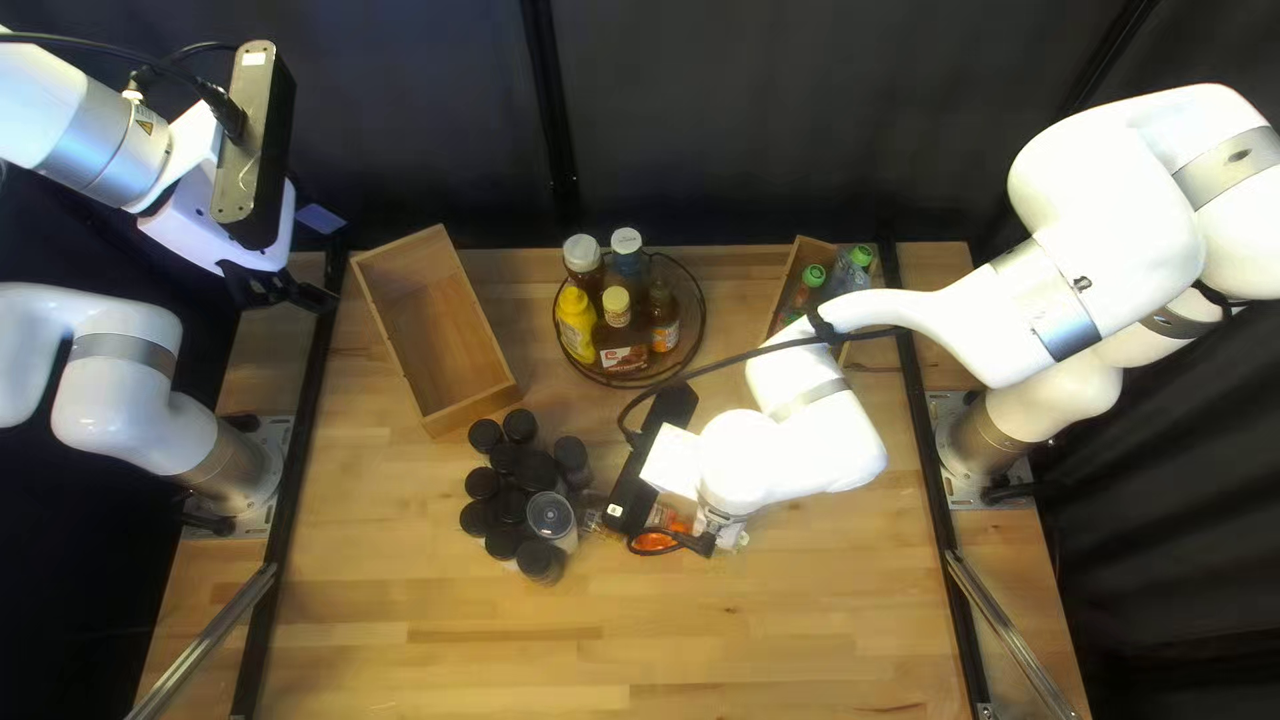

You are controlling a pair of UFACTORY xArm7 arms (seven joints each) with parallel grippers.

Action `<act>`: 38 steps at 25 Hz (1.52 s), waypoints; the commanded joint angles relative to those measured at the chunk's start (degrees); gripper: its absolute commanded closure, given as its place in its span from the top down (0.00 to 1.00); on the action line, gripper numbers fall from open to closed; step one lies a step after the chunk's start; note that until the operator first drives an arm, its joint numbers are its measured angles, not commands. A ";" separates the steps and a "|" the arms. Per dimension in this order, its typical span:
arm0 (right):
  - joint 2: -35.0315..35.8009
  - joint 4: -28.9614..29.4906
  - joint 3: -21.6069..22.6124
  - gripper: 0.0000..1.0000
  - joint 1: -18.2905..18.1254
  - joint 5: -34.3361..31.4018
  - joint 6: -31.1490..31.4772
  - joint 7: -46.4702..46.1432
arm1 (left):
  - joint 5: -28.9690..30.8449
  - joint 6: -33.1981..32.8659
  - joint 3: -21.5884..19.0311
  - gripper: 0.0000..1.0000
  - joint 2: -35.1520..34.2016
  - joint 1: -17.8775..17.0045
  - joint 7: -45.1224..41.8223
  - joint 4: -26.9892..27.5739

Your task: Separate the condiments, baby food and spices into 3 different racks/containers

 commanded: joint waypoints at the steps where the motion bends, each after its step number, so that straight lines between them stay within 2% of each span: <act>1: 3.62 2.62 -0.48 0.01 0.26 0.69 5.78 -1.70 | 0.00 0.00 0.00 1.00 0.00 0.00 0.00 0.00; 5: 6.70 3.99 -1.59 0.01 -0.01 0.73 10.54 -3.62 | 0.00 0.00 0.00 1.00 0.00 0.00 0.00 0.00; 10: 12.91 2.32 -4.74 0.01 -0.48 1.19 15.07 -7.16 | 0.00 0.00 0.00 1.00 0.00 0.00 0.00 0.00; 13: 17.52 -0.91 -7.49 0.01 -0.72 1.47 16.29 -9.72 | 0.00 0.00 0.00 1.00 0.00 0.00 0.00 0.00; 17: 25.22 -8.06 -12.63 0.01 -1.30 1.13 16.69 -13.65 | 0.00 0.00 0.00 1.00 0.00 0.00 0.00 0.00; 22: 29.92 -13.93 -16.65 0.00 -2.68 -0.46 15.99 -15.99 | 0.00 0.00 0.00 1.00 0.00 0.00 0.00 0.00; 32: 32.45 -20.37 -19.79 0.01 -5.13 -2.96 13.44 -16.71 | 0.00 0.00 0.00 1.00 0.00 0.00 0.00 0.00; 38: 30.46 -21.55 -19.90 0.01 -5.77 -3.25 10.42 -16.26 | 0.00 0.00 0.00 1.00 0.00 0.00 0.00 0.00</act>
